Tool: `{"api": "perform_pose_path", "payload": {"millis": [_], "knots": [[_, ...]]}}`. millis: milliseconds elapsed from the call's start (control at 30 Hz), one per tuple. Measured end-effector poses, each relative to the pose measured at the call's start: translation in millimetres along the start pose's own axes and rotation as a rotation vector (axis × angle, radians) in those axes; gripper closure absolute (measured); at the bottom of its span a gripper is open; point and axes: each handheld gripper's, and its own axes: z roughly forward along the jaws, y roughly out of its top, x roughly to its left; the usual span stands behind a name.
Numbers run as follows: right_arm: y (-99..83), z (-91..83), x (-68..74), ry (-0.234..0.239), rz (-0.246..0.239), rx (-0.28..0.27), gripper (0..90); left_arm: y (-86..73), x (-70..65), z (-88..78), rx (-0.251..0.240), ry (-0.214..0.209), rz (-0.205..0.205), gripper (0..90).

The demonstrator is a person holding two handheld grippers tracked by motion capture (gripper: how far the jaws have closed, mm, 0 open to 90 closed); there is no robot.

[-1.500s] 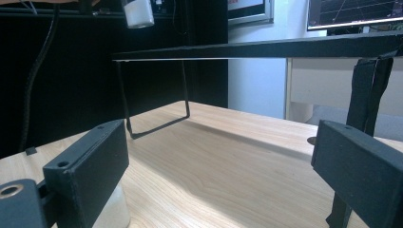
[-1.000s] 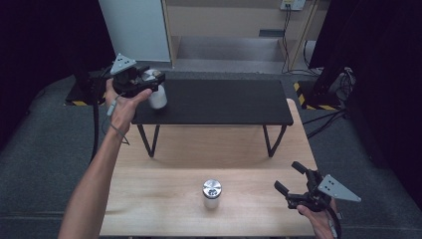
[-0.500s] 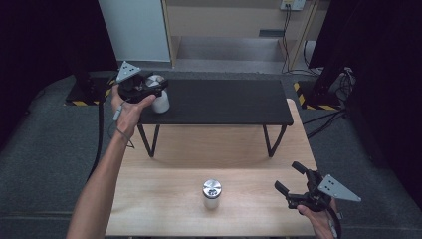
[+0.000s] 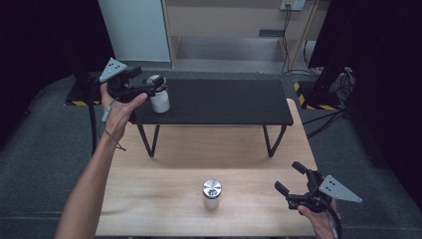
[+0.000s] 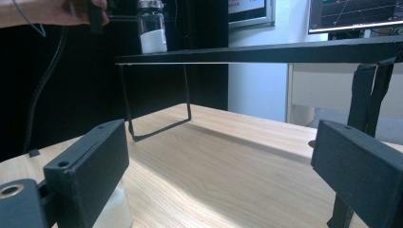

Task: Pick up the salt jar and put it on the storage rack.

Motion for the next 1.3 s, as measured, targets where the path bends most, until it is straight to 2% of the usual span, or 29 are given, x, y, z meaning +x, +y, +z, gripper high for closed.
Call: {"api": "perform_pose_path", "payload": {"millis": [133,267,367,533,633,667,900,967,1167,1300], "knots": [[0.2,1.0,0.4,0.004,-0.002,0.002,5.3,5.0,1.5,-16.2,0.003,-0.022,0.032,7.4],[0.5,1.4,1.2,0.006,-0.004,0.003,5.3,3.6,5.4,-32.7,-0.019,-0.067,0.013,7.3],[0.5,1.5,1.6,0.006,-0.004,0.003,5.3,3.3,6.8,-44.3,-0.016,-0.096,0.031,7.3],[0.8,2.5,2.3,0.009,-0.007,0.007,5.3,-3.6,10.2,-62.0,-0.018,-0.157,0.025,7.1],[0.8,3.3,2.5,0.01,-0.008,0.01,5.3,-9.8,9.7,-69.3,-0.032,-0.177,0.019,7.1],[0.9,3.4,2.6,0.011,-0.007,0.012,5.3,-15.3,8.7,-74.8,-0.039,-0.194,0.031,7.1],[1.1,3.9,3.3,0.011,-0.009,0.011,5.3,-24.9,8.8,-81.1,-0.039,-0.236,0.056,7.1],[1.0,4.0,3.3,0.011,-0.008,0.011,5.3,-27.5,10.4,-81.6,-0.034,-0.262,0.07,7.4],[0.9,4.7,3.1,0.014,-0.01,0.016,5.3,-34.3,8.9,-81.0,-0.008,-0.323,0.13,7.6],[0.7,5.0,3.0,0.015,-0.011,0.017,5.3,-36.8,4.1,-79.9,0.016,-0.345,0.175,7.6]]}}
